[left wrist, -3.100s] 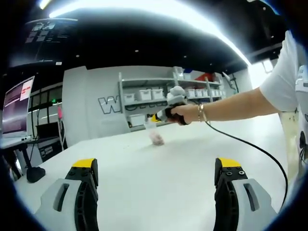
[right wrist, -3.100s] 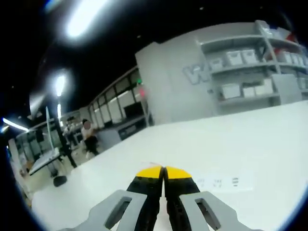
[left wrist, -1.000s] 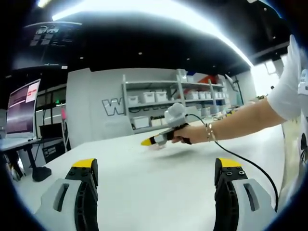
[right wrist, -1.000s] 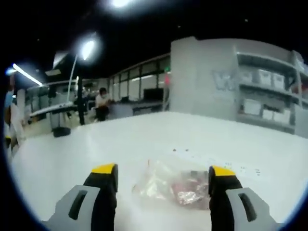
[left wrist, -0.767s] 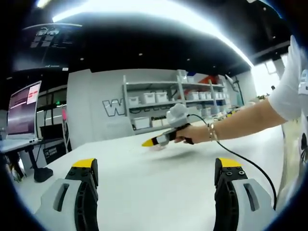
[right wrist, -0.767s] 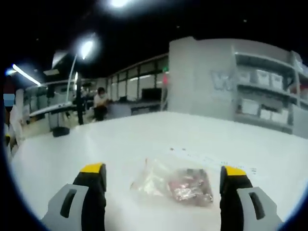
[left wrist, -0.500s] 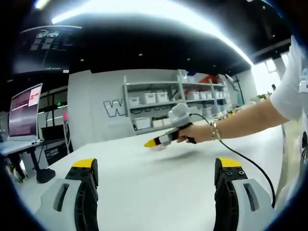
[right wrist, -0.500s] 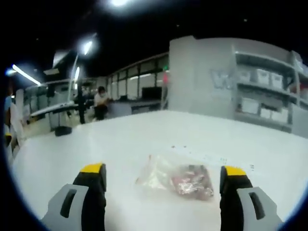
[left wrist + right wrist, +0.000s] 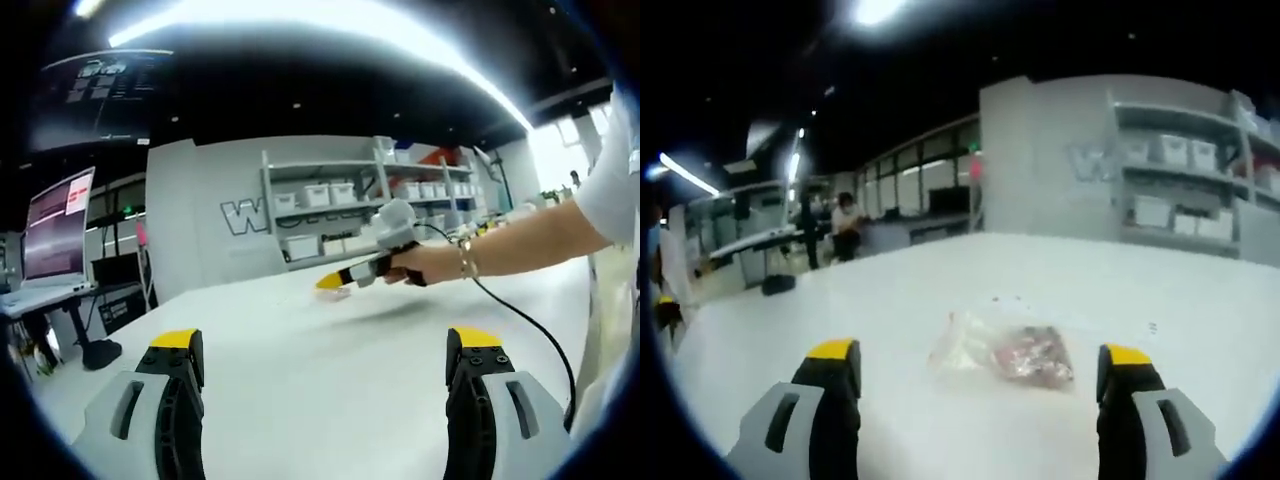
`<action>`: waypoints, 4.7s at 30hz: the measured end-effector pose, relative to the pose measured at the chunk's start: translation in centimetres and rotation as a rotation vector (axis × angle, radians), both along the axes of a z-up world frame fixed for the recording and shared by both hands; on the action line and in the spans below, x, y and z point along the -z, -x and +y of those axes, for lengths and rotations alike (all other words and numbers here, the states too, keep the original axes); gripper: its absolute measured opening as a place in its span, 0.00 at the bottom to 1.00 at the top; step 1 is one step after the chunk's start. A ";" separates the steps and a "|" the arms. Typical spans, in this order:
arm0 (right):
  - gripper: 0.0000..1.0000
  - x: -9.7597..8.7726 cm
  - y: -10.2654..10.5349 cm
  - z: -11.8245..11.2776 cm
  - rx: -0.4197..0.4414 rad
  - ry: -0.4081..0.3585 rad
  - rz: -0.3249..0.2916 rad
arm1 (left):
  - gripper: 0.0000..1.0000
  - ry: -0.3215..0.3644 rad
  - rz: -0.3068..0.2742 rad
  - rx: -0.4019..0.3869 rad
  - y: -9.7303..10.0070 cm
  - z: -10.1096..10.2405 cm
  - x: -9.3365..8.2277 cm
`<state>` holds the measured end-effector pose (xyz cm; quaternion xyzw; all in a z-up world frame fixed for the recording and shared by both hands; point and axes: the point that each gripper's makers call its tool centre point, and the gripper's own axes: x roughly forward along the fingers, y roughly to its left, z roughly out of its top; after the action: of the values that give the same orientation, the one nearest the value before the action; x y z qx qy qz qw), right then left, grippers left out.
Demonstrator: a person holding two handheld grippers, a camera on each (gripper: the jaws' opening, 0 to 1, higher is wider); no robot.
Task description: Open the resealable bag by pulling the two sides of the seal apart until the entire bag opening is separated and visibly accessible.
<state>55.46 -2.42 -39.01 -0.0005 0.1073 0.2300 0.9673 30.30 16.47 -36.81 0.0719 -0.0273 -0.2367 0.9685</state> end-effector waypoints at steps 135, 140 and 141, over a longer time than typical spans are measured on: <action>0.88 -7.2 20.3 -14.5 0.163 -0.296 -0.275 | 0.99 -0.039 0.002 -0.061 1.7 0.0 1.8; 0.87 -7.1 21.4 -14.9 0.167 -0.302 -0.279 | 0.99 -0.028 -0.001 -0.067 1.7 0.4 1.5; 0.87 -7.0 21.8 -14.9 0.166 -0.302 -0.284 | 0.99 -0.022 -0.001 -0.066 1.7 0.5 1.5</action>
<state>33.66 -17.29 -31.99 0.1206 -0.0658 0.1607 0.9774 28.60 16.95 -38.27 0.0834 -0.0229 -0.2051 0.9749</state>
